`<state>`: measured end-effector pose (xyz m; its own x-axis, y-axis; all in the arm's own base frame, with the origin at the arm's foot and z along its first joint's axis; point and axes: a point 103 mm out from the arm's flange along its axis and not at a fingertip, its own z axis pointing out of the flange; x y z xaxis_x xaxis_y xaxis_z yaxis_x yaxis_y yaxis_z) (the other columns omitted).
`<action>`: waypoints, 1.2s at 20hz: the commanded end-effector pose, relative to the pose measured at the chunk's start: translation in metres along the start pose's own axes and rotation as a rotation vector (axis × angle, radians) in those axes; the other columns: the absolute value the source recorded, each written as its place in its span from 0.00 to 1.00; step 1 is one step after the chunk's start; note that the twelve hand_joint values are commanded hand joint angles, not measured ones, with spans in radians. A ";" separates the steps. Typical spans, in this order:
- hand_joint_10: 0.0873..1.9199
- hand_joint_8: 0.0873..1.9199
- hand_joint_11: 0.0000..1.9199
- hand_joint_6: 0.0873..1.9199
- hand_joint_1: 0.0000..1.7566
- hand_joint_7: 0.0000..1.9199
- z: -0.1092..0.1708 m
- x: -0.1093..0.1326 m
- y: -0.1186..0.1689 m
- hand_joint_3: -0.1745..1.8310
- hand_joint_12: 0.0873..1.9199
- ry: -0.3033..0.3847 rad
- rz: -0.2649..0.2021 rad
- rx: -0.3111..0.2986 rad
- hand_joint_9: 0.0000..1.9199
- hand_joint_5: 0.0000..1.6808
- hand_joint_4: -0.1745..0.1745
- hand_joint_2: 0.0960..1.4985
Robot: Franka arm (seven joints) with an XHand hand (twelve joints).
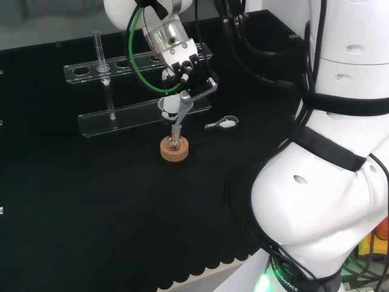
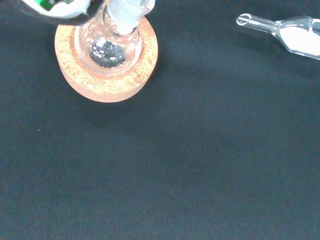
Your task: Place the funnel on the round-bottom flask.
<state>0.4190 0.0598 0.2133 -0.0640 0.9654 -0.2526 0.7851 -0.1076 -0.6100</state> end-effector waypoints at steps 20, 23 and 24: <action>0.21 0.32 0.28 0.36 0.50 0.27 0.000 0.026 -0.007 0.43 0.67 -0.013 -0.015 0.001 0.46 0.39 0.51 0.43; 0.21 0.32 0.28 0.36 0.49 0.27 -0.003 0.038 -0.008 0.43 0.67 -0.016 -0.015 0.005 0.46 0.39 0.51 0.43; 0.21 0.32 0.28 0.36 0.49 0.27 -0.003 0.039 -0.008 0.43 0.67 -0.012 -0.017 0.004 0.46 0.39 0.51 0.44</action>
<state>0.4126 0.0813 0.2115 -0.0864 0.9641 -0.2512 0.7845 -0.0896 -0.6136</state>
